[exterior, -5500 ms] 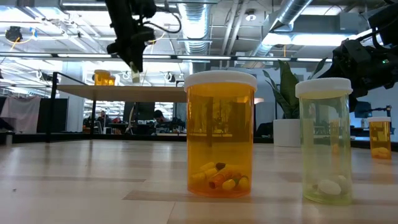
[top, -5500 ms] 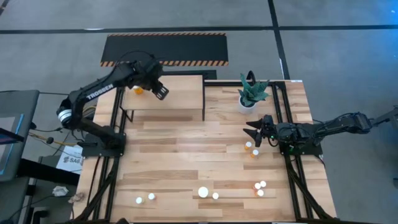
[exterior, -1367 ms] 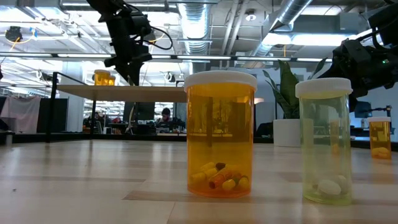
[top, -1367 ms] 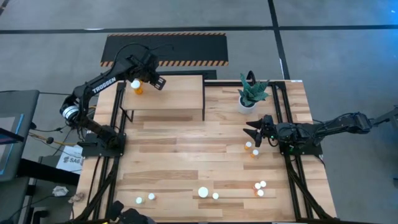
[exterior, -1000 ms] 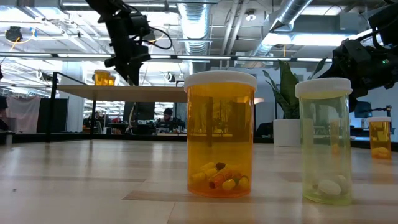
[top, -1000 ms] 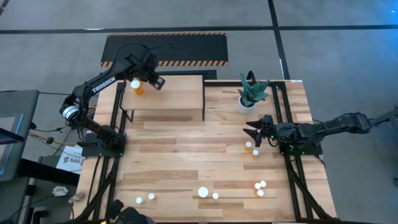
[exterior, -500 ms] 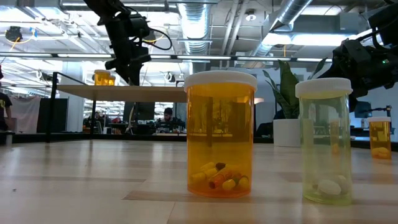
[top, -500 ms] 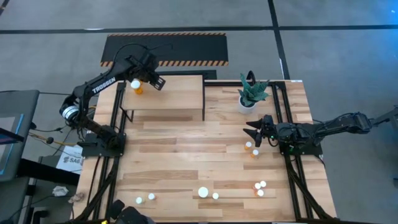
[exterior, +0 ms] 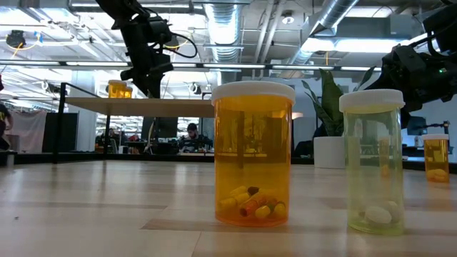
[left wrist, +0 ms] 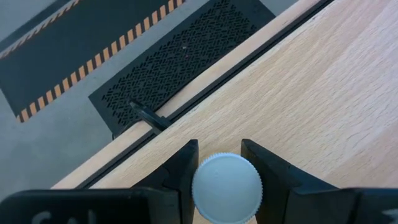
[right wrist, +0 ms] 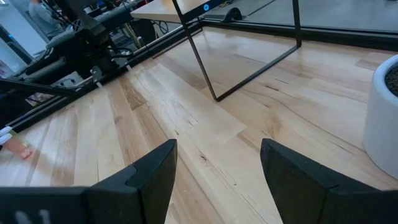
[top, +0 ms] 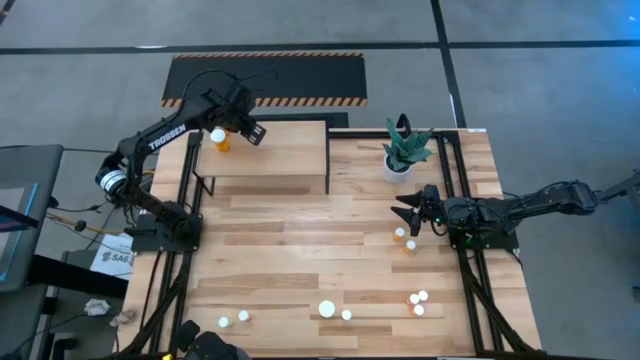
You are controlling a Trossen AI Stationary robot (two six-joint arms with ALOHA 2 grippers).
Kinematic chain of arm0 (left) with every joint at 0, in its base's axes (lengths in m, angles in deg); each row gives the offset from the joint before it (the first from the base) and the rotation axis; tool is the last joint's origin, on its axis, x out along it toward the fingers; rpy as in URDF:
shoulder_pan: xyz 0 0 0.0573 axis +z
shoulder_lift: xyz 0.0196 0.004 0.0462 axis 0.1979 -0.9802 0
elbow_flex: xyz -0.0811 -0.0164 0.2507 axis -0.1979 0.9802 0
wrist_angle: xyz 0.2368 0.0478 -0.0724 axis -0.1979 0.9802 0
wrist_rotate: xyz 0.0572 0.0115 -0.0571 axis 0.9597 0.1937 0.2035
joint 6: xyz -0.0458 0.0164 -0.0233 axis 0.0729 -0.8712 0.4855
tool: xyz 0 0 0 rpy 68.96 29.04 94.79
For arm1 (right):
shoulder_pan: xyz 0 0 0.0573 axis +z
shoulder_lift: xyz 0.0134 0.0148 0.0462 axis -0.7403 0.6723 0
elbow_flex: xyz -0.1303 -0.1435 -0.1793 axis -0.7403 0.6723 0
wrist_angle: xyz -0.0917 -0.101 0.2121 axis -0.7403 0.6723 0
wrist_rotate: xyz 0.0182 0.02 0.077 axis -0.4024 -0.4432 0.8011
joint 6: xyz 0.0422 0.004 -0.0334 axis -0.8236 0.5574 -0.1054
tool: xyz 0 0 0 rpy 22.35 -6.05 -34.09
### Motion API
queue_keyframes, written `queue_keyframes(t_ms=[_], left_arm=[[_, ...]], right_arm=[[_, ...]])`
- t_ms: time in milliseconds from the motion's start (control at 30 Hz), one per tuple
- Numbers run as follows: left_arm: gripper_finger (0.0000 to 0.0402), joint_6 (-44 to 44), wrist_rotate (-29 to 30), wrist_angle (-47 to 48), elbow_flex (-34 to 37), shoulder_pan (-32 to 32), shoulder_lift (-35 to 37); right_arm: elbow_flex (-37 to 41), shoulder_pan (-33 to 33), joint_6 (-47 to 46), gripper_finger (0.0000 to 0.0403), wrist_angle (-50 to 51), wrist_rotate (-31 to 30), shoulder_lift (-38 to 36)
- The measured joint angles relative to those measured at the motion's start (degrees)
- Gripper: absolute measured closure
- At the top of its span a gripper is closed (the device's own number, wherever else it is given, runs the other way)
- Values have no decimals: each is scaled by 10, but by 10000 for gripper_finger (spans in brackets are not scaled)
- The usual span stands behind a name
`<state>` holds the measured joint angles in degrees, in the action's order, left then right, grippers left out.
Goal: Pick and place medicine bottles onto shelf by color
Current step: Put the top yellow pill bottle on the shelf
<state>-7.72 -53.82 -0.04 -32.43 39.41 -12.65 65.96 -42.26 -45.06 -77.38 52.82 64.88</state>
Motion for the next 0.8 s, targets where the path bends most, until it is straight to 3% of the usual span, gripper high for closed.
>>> queue_keyframes(t_ms=[800], left_arm=[[228,6,16,-14,1,0,-2]], right_arm=[[0,0,0,147,0,0,0]])
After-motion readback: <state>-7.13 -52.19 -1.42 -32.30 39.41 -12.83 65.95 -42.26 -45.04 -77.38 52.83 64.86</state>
